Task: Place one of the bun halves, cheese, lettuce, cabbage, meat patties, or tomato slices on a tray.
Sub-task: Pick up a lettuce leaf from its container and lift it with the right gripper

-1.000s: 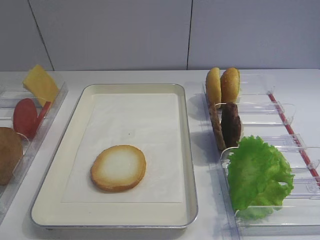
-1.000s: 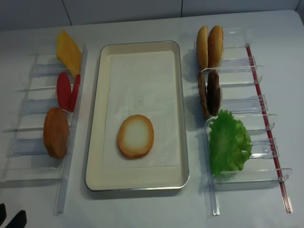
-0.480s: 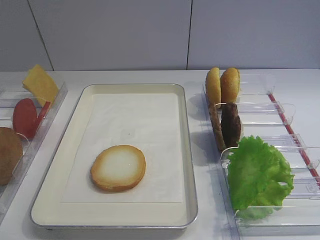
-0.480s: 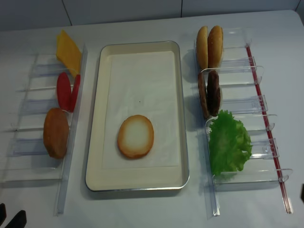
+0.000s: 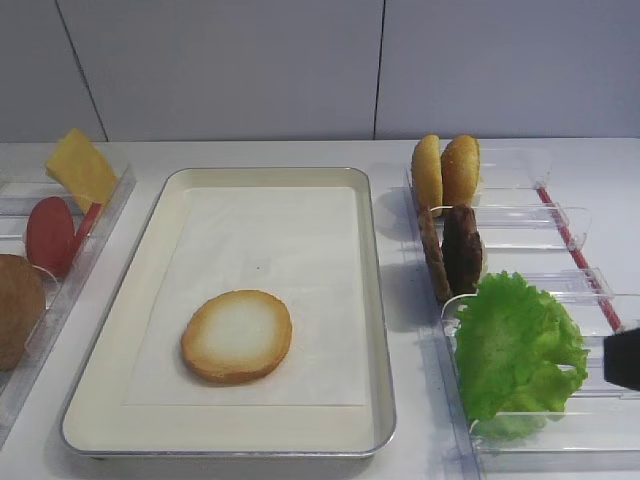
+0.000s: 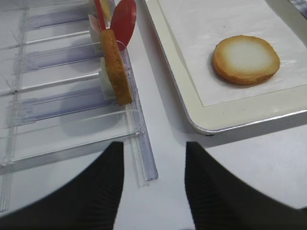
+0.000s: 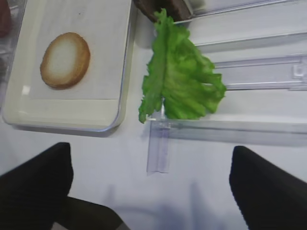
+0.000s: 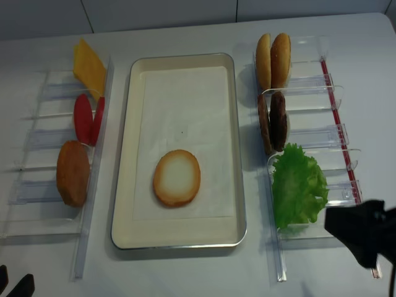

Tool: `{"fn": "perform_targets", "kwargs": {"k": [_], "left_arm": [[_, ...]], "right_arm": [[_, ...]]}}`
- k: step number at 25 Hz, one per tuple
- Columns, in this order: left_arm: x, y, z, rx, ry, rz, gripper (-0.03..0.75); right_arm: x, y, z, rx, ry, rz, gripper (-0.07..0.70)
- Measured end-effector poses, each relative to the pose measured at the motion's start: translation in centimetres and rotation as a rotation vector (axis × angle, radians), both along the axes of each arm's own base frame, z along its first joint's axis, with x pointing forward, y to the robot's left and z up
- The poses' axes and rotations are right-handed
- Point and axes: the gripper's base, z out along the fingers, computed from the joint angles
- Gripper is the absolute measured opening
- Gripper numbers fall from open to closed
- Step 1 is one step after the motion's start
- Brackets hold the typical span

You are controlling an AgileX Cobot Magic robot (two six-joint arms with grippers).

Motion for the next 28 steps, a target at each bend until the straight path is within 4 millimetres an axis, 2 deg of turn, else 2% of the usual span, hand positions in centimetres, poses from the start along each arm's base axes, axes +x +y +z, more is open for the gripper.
{"fn": "perform_targets", "kwargs": {"k": [11,19,22,28], "left_arm": [[0.0,0.0,0.0,0.0,0.0,0.0,0.288],[0.0,0.0,0.0,0.0,0.0,0.0,0.288],[0.0,0.0,0.0,0.0,0.0,0.0,0.288],[0.0,0.0,0.0,0.0,0.0,0.0,0.288]], "right_arm": [[5.7,1.4,-1.5,0.128,0.07,0.086,0.656],[7.5,1.6,-2.8,0.131,0.106,0.103,0.656],[8.3,3.0,-3.6,0.098,0.1,0.136,0.652],[9.6,4.2,-5.1,0.061,0.118,0.128,0.647]]}}
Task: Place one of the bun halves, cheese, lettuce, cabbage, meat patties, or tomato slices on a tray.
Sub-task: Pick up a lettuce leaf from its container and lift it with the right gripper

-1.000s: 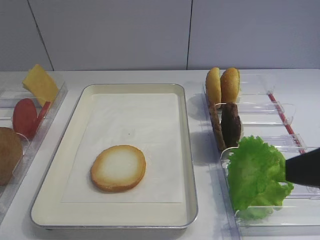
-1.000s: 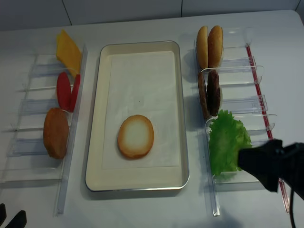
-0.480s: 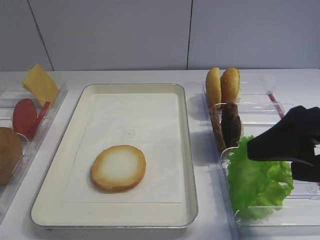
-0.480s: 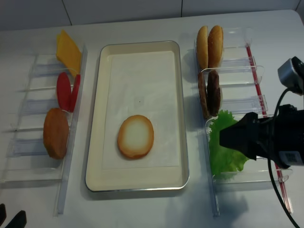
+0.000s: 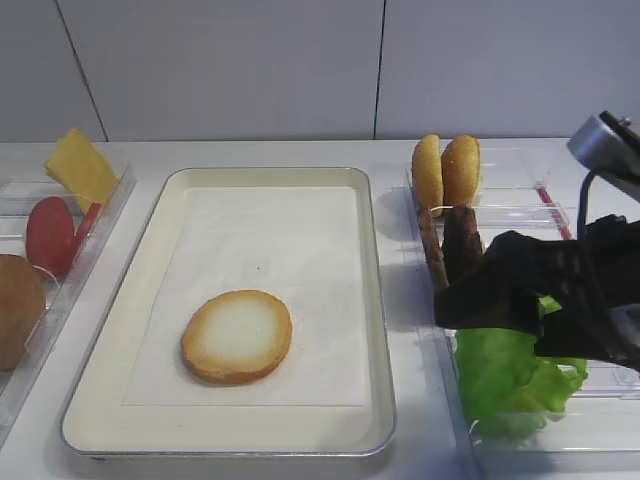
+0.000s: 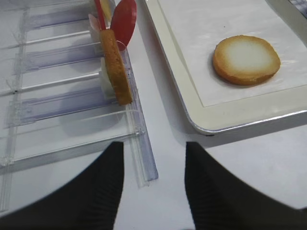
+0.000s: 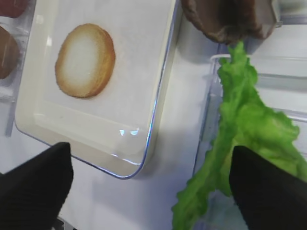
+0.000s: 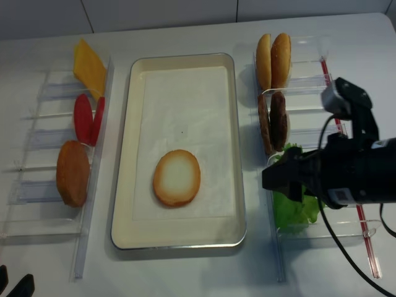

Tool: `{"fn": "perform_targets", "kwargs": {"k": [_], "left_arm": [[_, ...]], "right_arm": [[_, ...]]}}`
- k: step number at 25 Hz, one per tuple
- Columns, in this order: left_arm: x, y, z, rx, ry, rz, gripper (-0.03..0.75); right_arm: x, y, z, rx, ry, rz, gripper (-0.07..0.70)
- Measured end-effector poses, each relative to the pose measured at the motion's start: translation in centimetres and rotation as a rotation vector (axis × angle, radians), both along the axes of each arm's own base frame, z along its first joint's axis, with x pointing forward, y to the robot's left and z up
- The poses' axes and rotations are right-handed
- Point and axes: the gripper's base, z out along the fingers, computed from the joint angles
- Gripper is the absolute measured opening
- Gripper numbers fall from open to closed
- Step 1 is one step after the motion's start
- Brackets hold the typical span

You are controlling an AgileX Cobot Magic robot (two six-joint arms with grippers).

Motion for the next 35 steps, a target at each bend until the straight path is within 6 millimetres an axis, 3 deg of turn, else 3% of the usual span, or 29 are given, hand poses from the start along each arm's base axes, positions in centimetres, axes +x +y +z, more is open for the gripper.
{"fn": "perform_targets", "kwargs": {"k": [2,3,4,5,9,15,22,25,31,35], "left_arm": [[0.0,0.0,0.0,0.0,0.0,0.0,0.288],[0.0,0.0,0.0,0.0,0.0,0.0,0.288],[0.0,0.0,0.0,0.0,0.0,0.0,0.288],[0.0,0.0,0.0,0.0,0.0,0.0,0.288],[0.0,0.0,0.0,0.0,0.0,0.0,0.288],[0.0,0.0,0.0,0.0,0.0,0.0,0.288],[0.0,0.0,0.0,0.0,0.0,0.0,0.288],[0.0,0.0,0.0,0.0,0.0,0.0,0.288],[0.0,0.0,0.0,0.0,0.0,0.0,0.288],[0.0,0.0,0.0,0.0,0.0,0.0,0.288]], "right_arm": [[0.5,0.1,-0.7,-0.013,0.027,-0.006,0.622],[0.7,0.2,-1.1,-0.019,0.044,-0.007,0.556],[0.7,0.2,-1.1,-0.019,0.044,-0.007,0.556],[0.7,0.2,-1.2,-0.021,0.048,-0.005,0.503],[1.2,0.6,0.0,-0.002,0.035,0.033,0.284],[1.6,0.7,1.3,-0.02,0.028,0.075,0.081],[1.9,0.4,2.4,-0.1,0.062,0.091,0.054],[2.0,0.8,4.1,-0.083,0.063,0.147,0.054],[1.4,4.0,8.2,0.001,0.011,0.292,0.054],[1.5,6.9,8.7,0.093,0.001,0.367,0.054]]}}
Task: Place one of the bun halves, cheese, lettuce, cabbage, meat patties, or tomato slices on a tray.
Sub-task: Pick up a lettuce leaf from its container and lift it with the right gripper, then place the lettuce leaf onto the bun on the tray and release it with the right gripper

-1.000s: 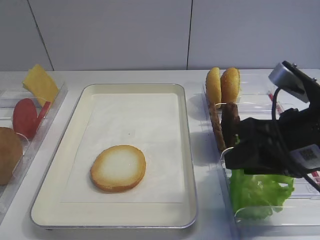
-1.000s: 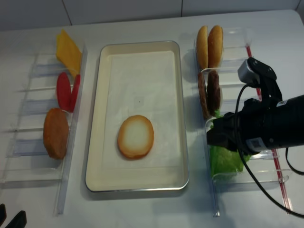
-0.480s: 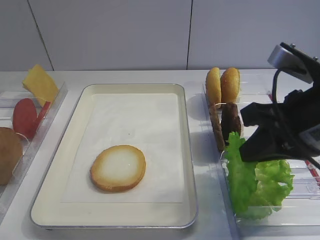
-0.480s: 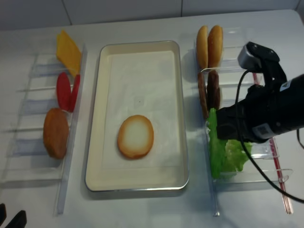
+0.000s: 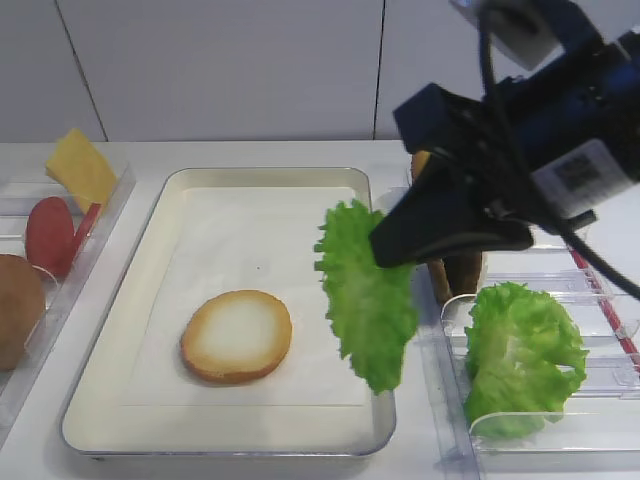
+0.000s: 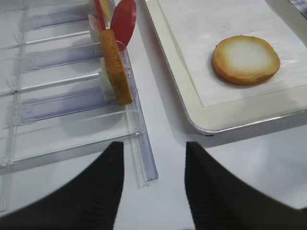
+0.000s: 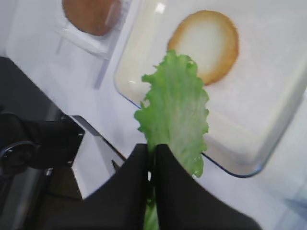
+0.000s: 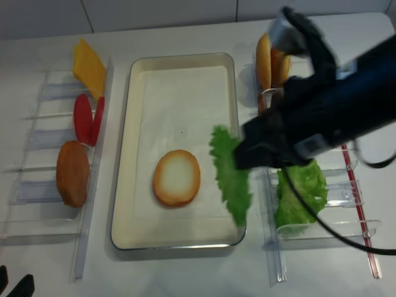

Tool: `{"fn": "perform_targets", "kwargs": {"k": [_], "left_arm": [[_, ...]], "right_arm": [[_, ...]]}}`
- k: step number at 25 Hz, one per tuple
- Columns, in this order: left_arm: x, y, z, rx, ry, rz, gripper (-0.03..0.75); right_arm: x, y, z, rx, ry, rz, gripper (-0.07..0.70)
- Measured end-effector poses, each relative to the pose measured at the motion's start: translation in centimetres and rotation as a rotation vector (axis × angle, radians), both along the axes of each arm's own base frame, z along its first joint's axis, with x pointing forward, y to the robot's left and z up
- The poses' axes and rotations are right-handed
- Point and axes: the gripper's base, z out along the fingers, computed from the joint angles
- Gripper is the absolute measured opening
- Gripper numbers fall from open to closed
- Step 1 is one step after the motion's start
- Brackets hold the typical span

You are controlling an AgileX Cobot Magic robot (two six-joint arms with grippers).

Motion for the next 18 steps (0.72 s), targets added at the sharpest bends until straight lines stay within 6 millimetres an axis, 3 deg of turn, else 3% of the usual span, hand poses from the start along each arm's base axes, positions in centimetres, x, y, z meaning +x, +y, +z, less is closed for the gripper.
{"fn": "perform_targets", "kwargs": {"k": [7,14,18], "left_arm": [[0.0,0.0,0.0,0.0,0.0,0.0,0.288],[0.0,0.0,0.0,0.0,0.0,0.0,0.288],[0.0,0.0,0.0,0.0,0.0,0.0,0.288]], "right_arm": [[2.6,5.4,-2.6,0.077,0.047,0.076,0.053],[7.2,9.0,-4.3,0.13,0.088,0.085,0.051],[8.4,10.8,-5.9,0.132,0.127,0.111,0.051]]}}
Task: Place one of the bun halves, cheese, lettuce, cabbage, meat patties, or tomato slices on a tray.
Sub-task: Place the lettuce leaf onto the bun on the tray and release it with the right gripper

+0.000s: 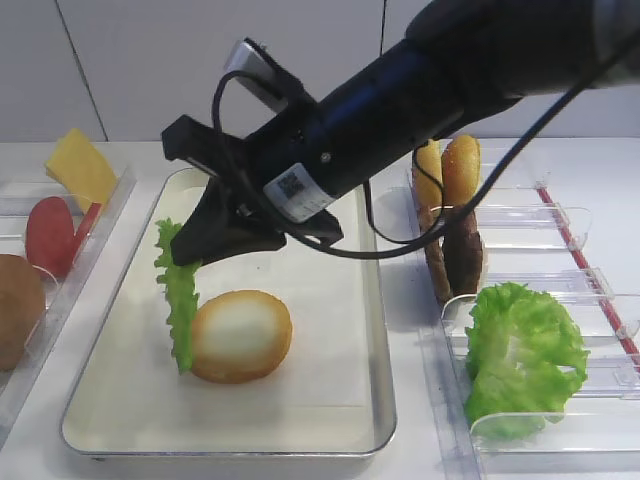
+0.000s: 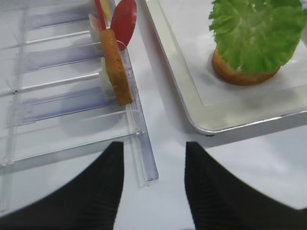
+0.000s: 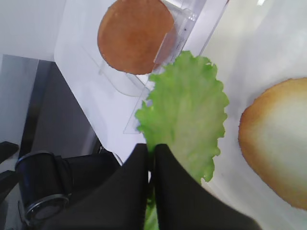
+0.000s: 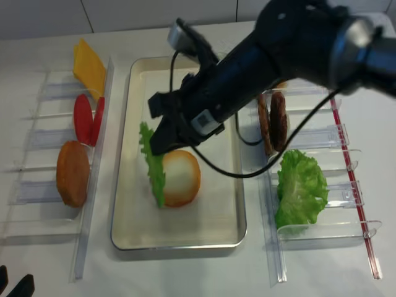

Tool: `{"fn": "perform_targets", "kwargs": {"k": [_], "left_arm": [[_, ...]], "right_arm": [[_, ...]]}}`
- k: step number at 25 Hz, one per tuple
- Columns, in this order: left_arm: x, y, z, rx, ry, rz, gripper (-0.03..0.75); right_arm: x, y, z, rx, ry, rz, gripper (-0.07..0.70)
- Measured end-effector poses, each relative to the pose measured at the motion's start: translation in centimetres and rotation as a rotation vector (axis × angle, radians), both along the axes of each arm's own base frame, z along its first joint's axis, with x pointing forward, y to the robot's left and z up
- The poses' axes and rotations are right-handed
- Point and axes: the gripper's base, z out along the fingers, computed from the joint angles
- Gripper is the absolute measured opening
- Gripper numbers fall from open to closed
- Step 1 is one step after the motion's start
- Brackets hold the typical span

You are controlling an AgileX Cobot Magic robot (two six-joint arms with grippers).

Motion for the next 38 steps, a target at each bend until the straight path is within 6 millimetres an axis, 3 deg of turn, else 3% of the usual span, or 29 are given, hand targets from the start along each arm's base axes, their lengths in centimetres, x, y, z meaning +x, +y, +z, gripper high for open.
{"fn": "perform_targets", "kwargs": {"k": [4,8,25,33,35,38], "left_arm": [[0.0,0.0,0.0,0.0,0.0,0.0,0.288],[0.0,0.0,0.0,0.0,0.0,0.0,0.288],[0.0,0.0,0.0,0.0,0.0,0.0,0.288],[0.0,0.0,0.0,0.0,0.0,0.0,0.288],[0.0,0.0,0.0,0.0,0.0,0.0,0.288],[0.0,0.0,0.0,0.0,0.0,0.0,0.288]], "right_arm": [[0.7,1.2,-1.9,-0.018,0.039,0.024,0.051],[0.9,0.8,-2.8,-0.099,0.012,0.04,0.051],[2.2,-1.2,-4.5,-0.362,-0.105,-0.007,0.051],[2.2,-1.3,-4.6,-0.378,-0.106,-0.008,0.052],[2.2,-1.3,-4.6,-0.379,-0.105,-0.009,0.078],[2.3,-1.3,-4.7,-0.383,-0.104,-0.01,0.192]]}}
